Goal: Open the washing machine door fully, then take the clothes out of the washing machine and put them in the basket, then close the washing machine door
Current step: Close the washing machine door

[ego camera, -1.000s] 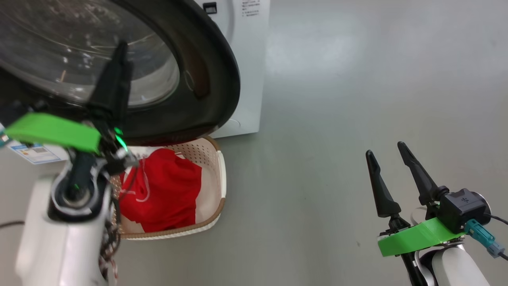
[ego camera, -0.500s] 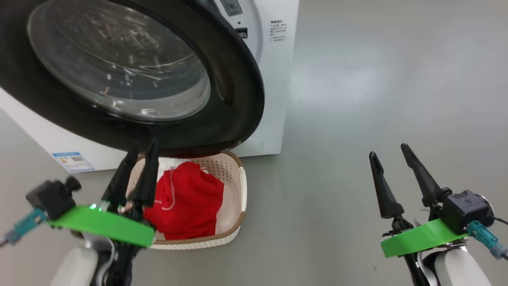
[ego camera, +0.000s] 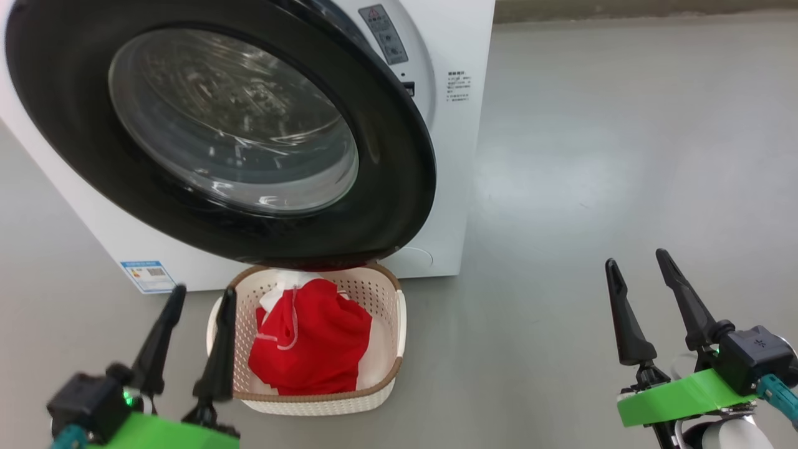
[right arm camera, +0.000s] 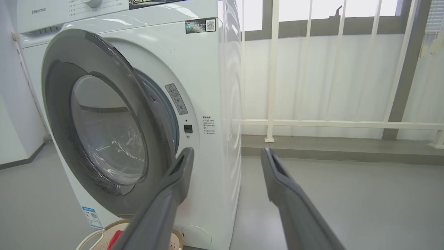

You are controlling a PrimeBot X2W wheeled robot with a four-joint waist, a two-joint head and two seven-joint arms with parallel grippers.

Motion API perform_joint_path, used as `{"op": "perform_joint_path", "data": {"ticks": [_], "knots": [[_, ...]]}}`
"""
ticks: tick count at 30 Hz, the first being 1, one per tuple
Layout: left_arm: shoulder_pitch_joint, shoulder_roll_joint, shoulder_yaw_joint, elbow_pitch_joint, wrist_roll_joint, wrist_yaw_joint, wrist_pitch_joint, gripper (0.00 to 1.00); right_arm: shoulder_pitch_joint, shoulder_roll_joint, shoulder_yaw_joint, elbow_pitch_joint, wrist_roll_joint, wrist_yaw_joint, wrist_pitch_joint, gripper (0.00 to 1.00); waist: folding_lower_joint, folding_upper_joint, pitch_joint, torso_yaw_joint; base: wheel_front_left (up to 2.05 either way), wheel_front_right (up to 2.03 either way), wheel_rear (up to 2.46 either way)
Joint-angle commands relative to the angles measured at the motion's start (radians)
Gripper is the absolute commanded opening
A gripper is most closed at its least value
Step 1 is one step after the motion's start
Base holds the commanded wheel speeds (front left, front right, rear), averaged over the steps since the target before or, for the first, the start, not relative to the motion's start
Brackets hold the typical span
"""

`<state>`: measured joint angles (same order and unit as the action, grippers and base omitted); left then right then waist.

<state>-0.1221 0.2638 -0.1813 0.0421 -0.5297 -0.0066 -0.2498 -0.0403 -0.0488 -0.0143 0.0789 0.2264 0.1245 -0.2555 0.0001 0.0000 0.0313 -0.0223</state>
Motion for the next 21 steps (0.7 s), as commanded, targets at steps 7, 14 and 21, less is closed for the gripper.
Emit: {"op": "perform_joint_path", "data": {"ticks": [7,14,21], "knots": [[0.095,-0.005,0.089,-0.010,0.122,0.002,-0.012,1.00,0.013,-0.001,0.024,-0.051,-0.031,0.006,-0.006,1.00,-0.0001,0.0000,-0.028,0.007,0.00,0.00,0.00],[0.200,-0.056,0.147,-0.035,0.241,-0.027,-0.012,1.00,0.071,-0.001,0.010,-0.075,-0.064,0.006,-0.006,1.00,-0.0001,0.0000,-0.061,0.015,0.00,0.00,0.00],[0.227,-0.117,0.204,-0.065,0.305,-0.056,-0.012,1.00,0.095,-0.001,0.012,-0.077,-0.066,0.006,-0.006,1.00,-0.0001,0.0000,-0.078,0.019,0.00,0.00,0.00]]}}
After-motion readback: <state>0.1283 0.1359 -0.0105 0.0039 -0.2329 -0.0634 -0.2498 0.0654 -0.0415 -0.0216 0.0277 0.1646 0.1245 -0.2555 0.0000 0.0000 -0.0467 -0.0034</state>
